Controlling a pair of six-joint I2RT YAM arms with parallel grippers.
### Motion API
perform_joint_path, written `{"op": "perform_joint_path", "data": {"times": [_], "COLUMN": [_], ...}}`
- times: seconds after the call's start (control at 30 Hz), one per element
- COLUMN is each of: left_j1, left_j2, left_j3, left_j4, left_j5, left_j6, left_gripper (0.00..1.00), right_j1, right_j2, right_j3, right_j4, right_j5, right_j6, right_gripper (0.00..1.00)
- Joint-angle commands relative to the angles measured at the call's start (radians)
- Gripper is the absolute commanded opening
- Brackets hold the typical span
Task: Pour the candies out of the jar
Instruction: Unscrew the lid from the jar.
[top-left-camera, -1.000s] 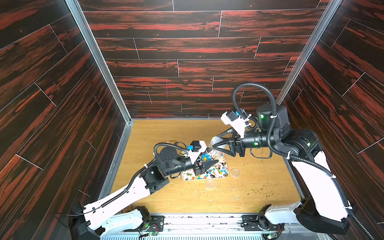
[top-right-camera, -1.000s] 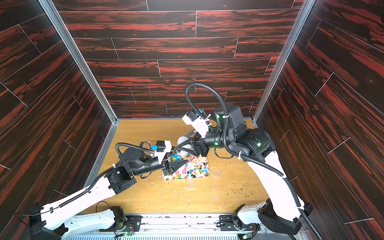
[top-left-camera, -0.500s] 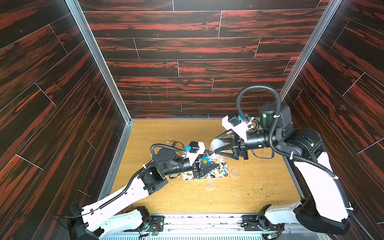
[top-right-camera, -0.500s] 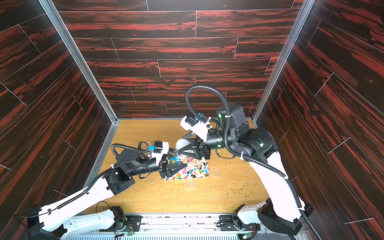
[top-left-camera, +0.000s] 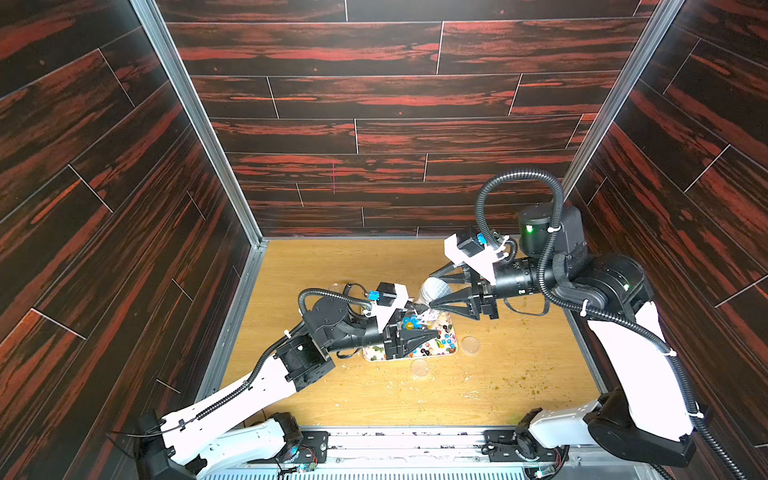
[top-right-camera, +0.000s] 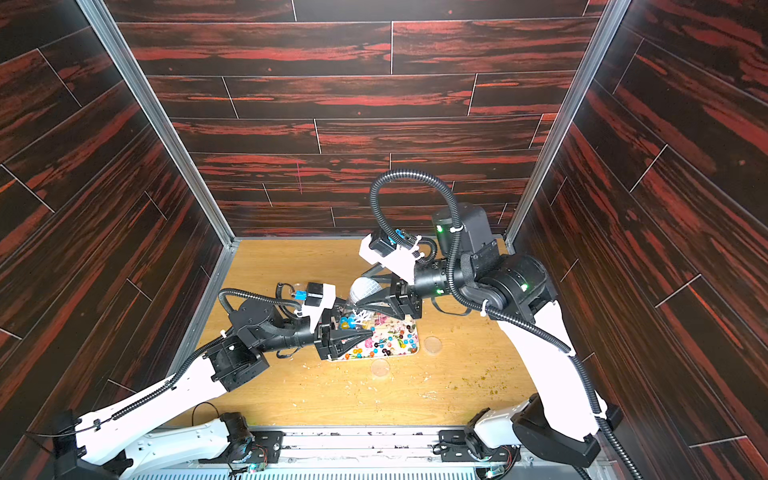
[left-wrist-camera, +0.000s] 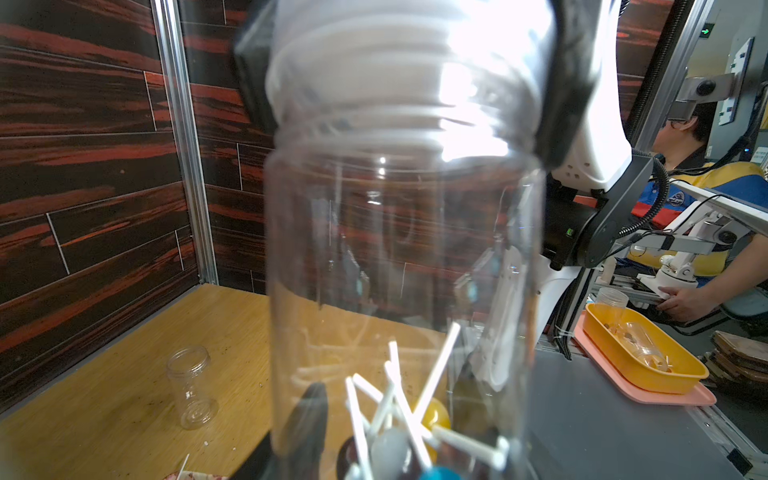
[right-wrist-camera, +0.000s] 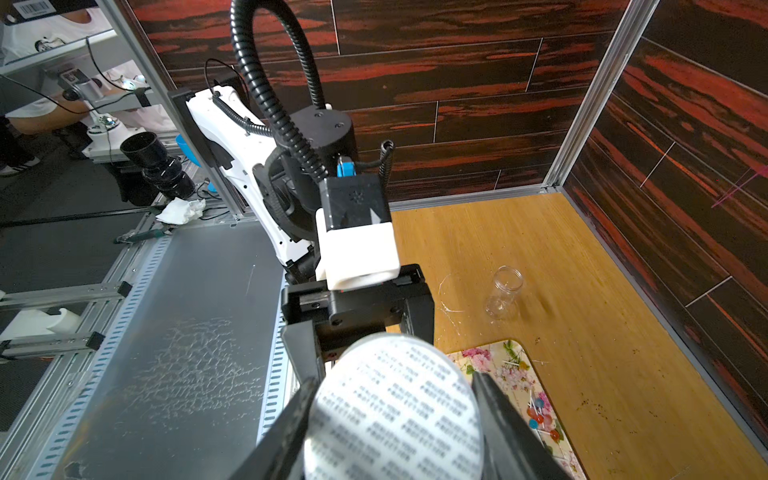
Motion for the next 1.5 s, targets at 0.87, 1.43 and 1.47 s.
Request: {"op": "perform_joint_path", "data": {"times": [0.87,1.43,1.47], "left_j1": [-0.013,-0.013,-0.013], "left_j2": [-0.018,-0.015,-0.015], "left_j3": [-0.017,-0.014,-0.013], "left_j4": [-0.081,-0.078,-0.08], "left_j5": [0.064,0.071,0.072], "left_j6": [0.014,0.016,0.016], "left_gripper": [0.35,0.35,0.35], "right_j1": [-0.014,-0.014,-0.014], "right_j2": [0.077,0.084,0.086], "right_j3": [0.149,0.131,0.13], "right_j4": [-0.096,-0.104,-0.104], "right_j5": [-0.057,-0.087,-0.089], "right_j6": [-0.066,-0.07,-0.069], "right_gripper": [0.56,0.59,0.59]}}
